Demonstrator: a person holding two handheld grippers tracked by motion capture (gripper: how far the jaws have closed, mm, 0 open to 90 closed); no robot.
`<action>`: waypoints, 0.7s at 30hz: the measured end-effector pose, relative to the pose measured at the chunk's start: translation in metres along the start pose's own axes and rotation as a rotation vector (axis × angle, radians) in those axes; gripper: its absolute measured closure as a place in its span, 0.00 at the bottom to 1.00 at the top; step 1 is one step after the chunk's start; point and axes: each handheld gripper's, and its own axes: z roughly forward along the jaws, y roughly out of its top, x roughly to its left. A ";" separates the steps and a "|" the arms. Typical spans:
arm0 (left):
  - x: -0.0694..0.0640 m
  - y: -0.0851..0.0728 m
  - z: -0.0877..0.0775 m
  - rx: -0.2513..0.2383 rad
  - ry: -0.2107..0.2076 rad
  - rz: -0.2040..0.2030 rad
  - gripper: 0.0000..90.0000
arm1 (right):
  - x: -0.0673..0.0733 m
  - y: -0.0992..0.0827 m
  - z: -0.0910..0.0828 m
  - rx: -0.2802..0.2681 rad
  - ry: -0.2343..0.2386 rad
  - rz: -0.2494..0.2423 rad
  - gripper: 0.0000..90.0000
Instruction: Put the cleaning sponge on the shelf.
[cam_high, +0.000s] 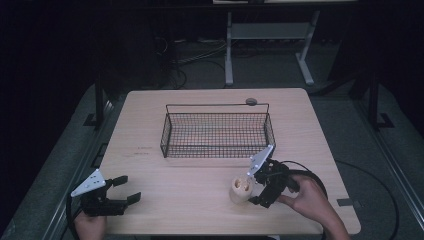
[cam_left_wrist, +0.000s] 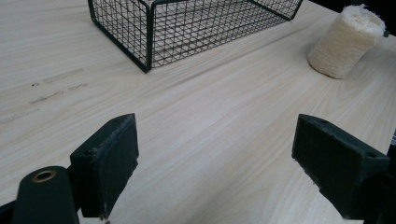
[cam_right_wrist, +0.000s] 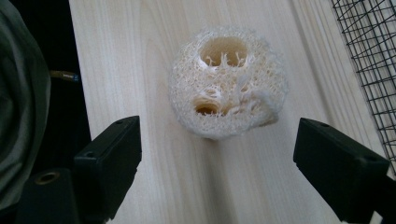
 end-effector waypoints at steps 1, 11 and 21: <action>0.000 0.000 0.000 0.000 0.000 0.000 0.15 | -0.001 0.001 0.000 0.000 0.001 -0.006 0.17; 0.000 0.000 0.000 0.001 -0.002 -0.001 0.15 | -0.003 0.009 0.004 0.015 -0.001 -0.014 0.17; 0.000 0.000 0.001 0.003 -0.003 0.001 0.15 | -0.005 0.016 0.006 0.023 0.001 -0.031 0.17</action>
